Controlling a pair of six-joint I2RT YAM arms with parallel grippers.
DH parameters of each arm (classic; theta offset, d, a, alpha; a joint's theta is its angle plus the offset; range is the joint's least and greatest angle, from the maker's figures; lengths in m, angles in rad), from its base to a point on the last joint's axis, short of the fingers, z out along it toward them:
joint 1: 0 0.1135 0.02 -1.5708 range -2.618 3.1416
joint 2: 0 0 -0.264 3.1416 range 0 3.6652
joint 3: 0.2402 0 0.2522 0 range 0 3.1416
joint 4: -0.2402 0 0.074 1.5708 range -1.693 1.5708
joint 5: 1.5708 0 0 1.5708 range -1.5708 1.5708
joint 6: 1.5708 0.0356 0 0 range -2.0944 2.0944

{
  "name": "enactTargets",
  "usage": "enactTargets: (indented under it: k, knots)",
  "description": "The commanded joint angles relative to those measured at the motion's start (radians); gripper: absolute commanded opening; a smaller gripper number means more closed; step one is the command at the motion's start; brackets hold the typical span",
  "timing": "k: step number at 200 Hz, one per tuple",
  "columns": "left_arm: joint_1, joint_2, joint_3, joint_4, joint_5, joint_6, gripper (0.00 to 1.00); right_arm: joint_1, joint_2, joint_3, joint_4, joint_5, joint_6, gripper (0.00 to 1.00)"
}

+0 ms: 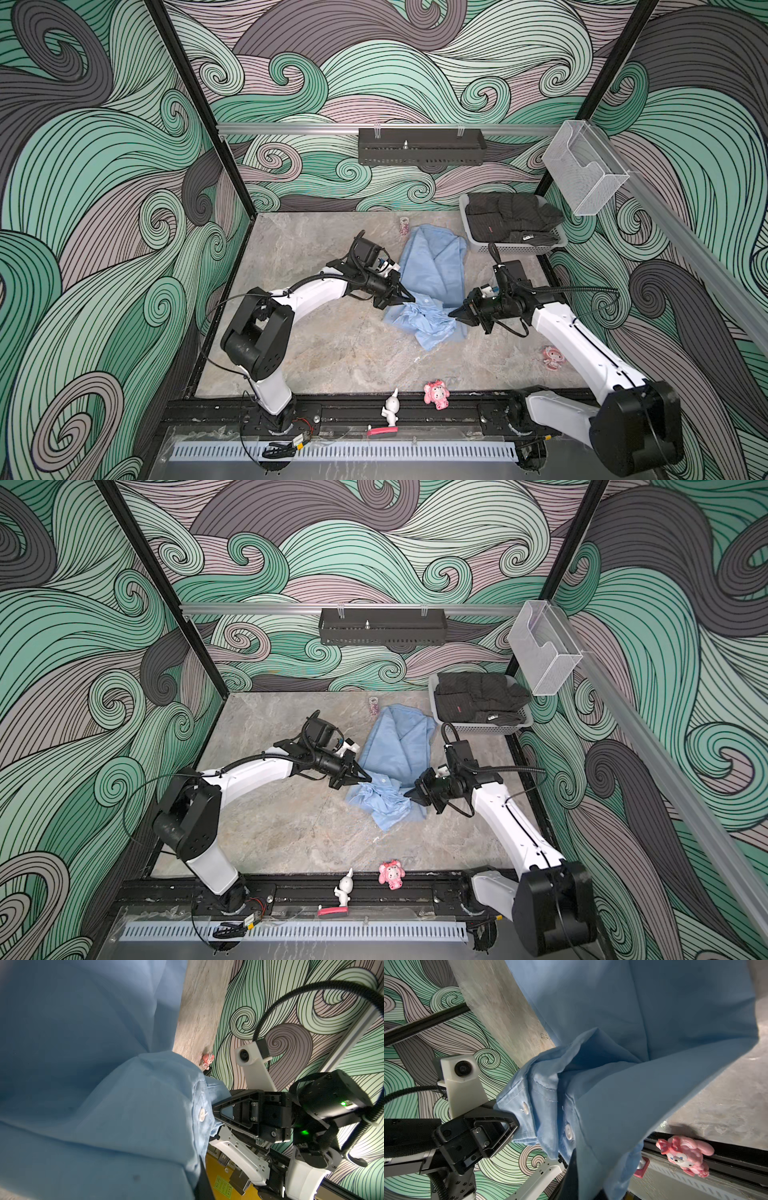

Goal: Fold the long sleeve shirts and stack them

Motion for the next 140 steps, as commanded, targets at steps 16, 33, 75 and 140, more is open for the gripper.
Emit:
enactTargets:
  k: [16,33,75,140]
  knots:
    - [0.026,0.137,0.135,-0.034,0.056,0.034,0.00,-0.069,0.097,0.019,0.094,-0.056,-0.049,0.00]
    - [0.037,0.198,0.187,-0.042,0.060,0.033,0.00,-0.088,0.143,0.023,0.135,-0.060,-0.045,0.00]
    - [0.063,0.289,0.295,-0.059,0.065,0.031,0.00,-0.114,0.248,0.049,0.227,-0.055,-0.029,0.00]
    - [0.073,0.367,0.436,-0.128,0.053,0.043,0.00,-0.149,0.360,0.130,0.256,-0.047,-0.035,0.00]
